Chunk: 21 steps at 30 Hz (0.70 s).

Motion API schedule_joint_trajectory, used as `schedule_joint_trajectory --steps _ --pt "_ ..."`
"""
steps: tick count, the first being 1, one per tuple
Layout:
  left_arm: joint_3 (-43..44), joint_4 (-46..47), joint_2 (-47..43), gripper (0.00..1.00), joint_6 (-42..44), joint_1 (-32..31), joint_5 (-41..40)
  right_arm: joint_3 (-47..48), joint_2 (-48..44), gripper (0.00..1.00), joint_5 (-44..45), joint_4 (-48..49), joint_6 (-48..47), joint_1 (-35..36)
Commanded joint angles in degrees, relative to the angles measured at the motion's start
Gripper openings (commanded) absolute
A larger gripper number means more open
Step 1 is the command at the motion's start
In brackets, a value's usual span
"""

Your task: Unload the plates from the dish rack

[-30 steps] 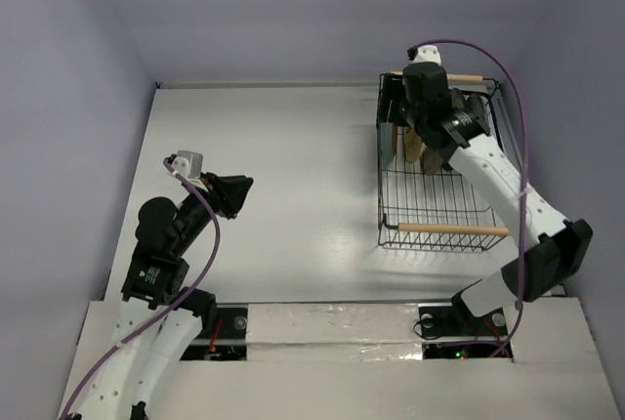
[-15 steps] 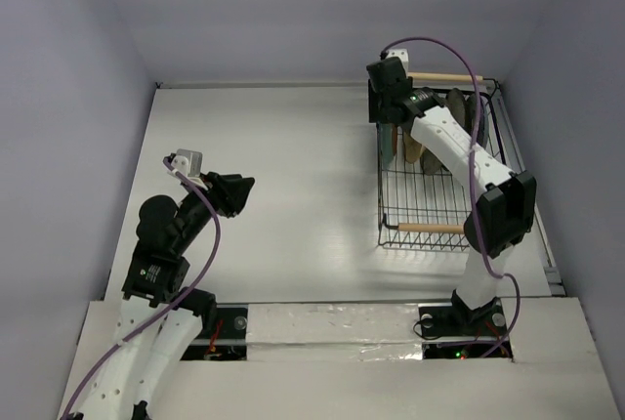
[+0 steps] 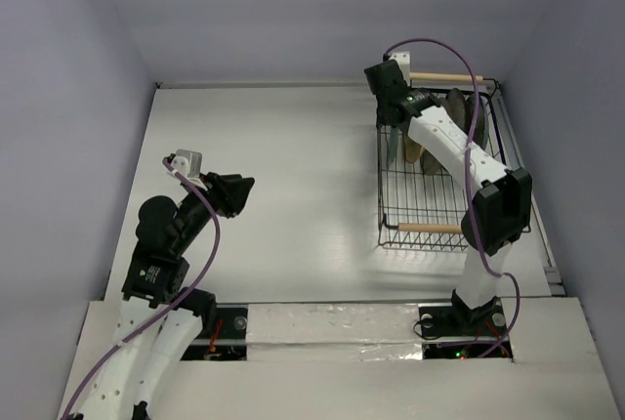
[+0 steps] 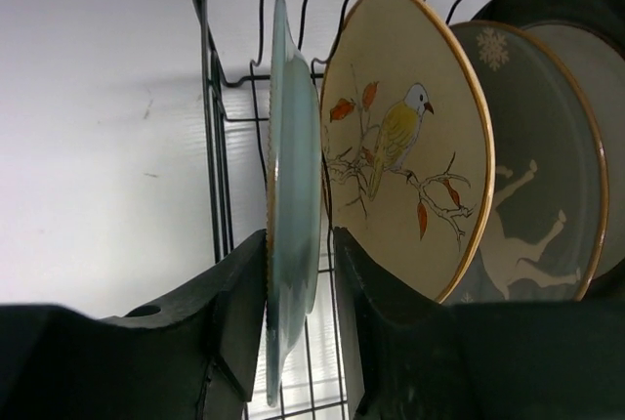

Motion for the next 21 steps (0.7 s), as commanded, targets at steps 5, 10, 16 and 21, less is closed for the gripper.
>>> schedule_joint_trajectory --steps 5,10,16,21 --pt "2.18 1.50 -0.72 0.35 0.39 0.26 0.34 -2.10 -0.35 0.40 0.32 1.88 -0.09 -1.10" --pt "2.27 1.50 -0.72 0.35 0.39 0.26 0.26 -2.27 -0.26 0.30 1.28 2.75 -1.23 -1.62" --pt "2.18 1.50 -0.72 0.35 0.39 0.26 0.43 0.88 -1.23 0.07 2.69 1.80 -4.30 -1.62" --pt "2.18 1.50 -0.81 0.35 0.39 0.26 0.26 3.44 -2.10 0.00 4.89 0.73 -6.67 -1.62"
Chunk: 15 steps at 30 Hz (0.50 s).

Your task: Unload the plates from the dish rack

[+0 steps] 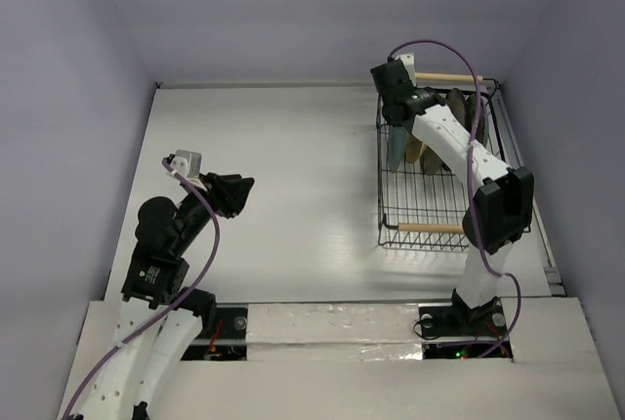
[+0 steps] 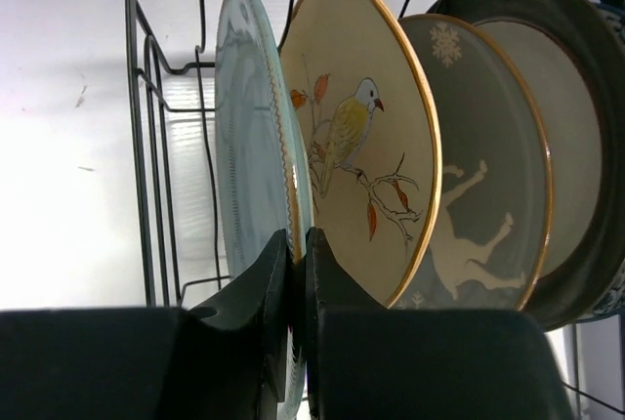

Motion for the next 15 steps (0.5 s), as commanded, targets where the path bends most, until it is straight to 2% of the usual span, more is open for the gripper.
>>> schedule_joint_trajectory --steps 1,8,15 --pt "2.18 1.50 -0.51 0.35 0.39 0.26 0.34 5.05 -2.56 0.00 3.60 2.00 -3.51 0.32" --pt "2.18 1.59 -0.33 0.36 0.39 0.26 0.26 8.22 -8.80 0.00 4.83 1.91 -4.92 0.32" --pt "2.36 1.42 -1.38 0.37 0.57 0.26 -0.27 6.91 -20.39 0.00 5.36 4.19 -1.59 0.32"
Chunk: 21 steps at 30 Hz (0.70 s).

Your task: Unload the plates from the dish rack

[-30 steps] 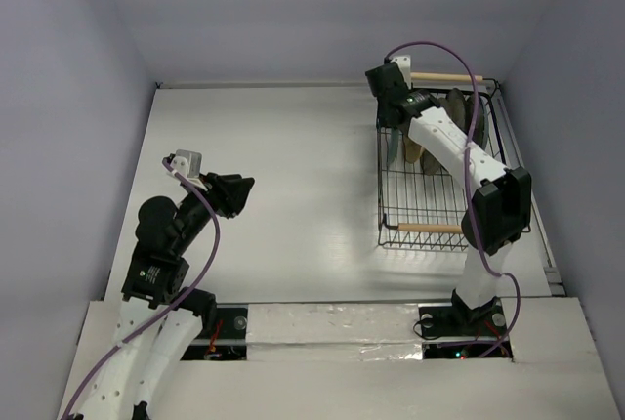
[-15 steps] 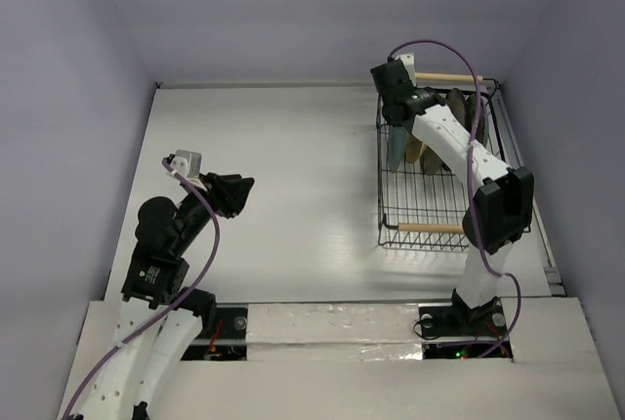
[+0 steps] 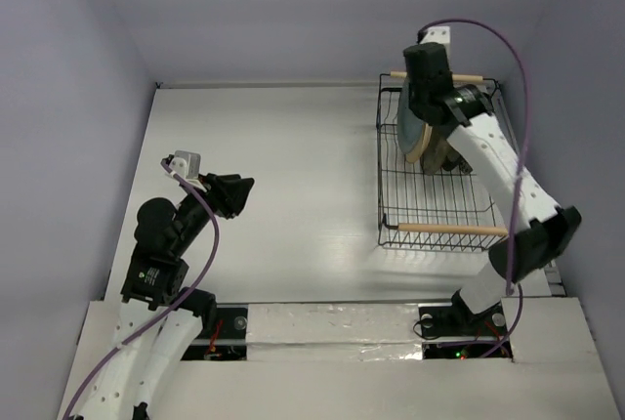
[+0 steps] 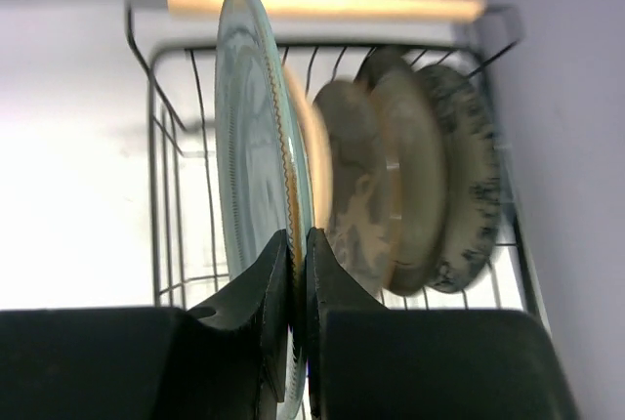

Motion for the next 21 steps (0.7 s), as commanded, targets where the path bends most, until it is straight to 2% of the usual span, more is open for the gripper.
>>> schedule_joint_trajectory --steps 1,4,6,9,14,21 --pt "2.36 1.44 -1.14 0.37 0.54 0.26 -0.31 3.13 -12.28 0.00 4.94 8.08 2.26 0.32" --pt "2.36 1.52 -0.97 0.37 0.54 0.26 -0.40 0.75 -17.22 0.00 0.57 12.47 4.02 0.85" --pt "2.27 1.79 -0.88 0.37 0.54 0.26 -0.14 -2.32 -21.01 0.00 -8.56 15.55 7.36 1.37" --pt "2.27 1.88 -0.71 0.38 0.46 0.26 0.04 -6.81 -21.55 0.00 -19.35 22.84 12.28 3.04" --pt "2.10 1.53 -0.97 0.38 0.37 0.26 -0.75 -8.92 -13.91 0.00 -31.95 34.18 23.68 8.13" --pt "2.01 1.17 -2.11 0.38 0.37 0.26 -2.77 -0.93 4.63 0.00 -33.11 42.52 32.93 14.38"
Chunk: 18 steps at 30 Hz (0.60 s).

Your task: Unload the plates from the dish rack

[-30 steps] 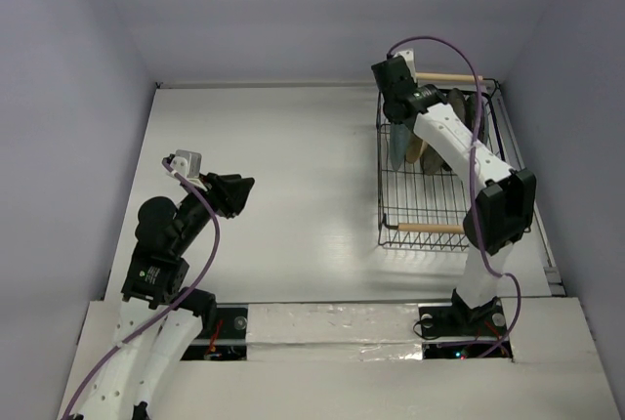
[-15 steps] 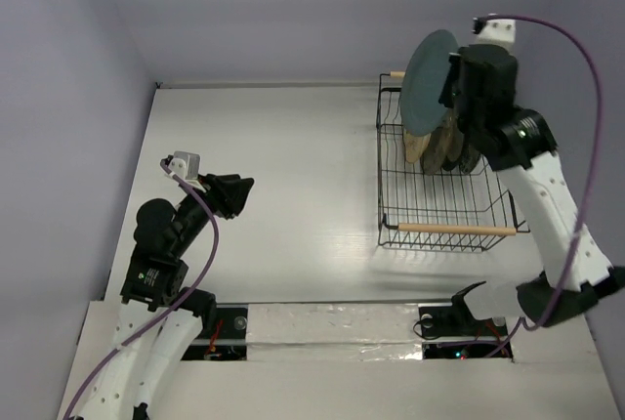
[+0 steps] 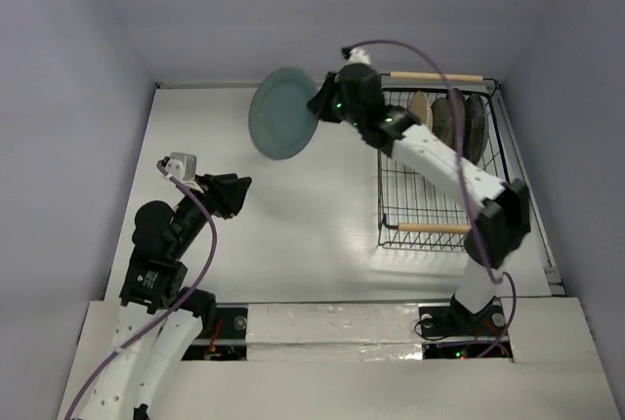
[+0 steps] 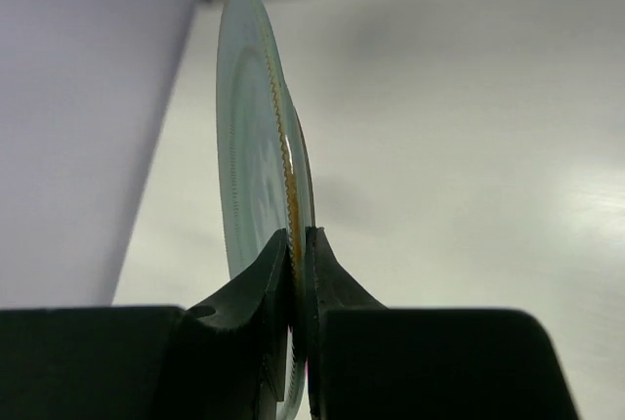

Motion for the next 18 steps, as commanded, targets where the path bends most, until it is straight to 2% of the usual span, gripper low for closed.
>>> schedule_joint_trajectory --steps 1,5,11,14,18 --pt "2.01 1.22 -0.78 0.38 0.37 0.26 -1.44 4.91 4.14 0.00 -4.87 14.52 9.33 3.04" --pt "2.01 1.13 -0.78 0.38 0.37 0.26 -1.53 6.48 13.26 0.00 -5.67 18.05 14.69 4.45" --pt "2.01 1.22 -0.95 0.38 0.37 0.26 -1.18 9.04 21.54 0.00 -6.55 18.93 18.83 6.39" --pt "1.92 1.04 -1.13 0.38 0.46 0.26 -1.00 6.50 23.75 0.00 -6.72 20.94 21.20 7.09" --pt "1.83 1.13 -1.13 0.38 0.37 0.26 -0.65 -1.93 24.54 0.00 -7.16 27.53 25.77 7.62"
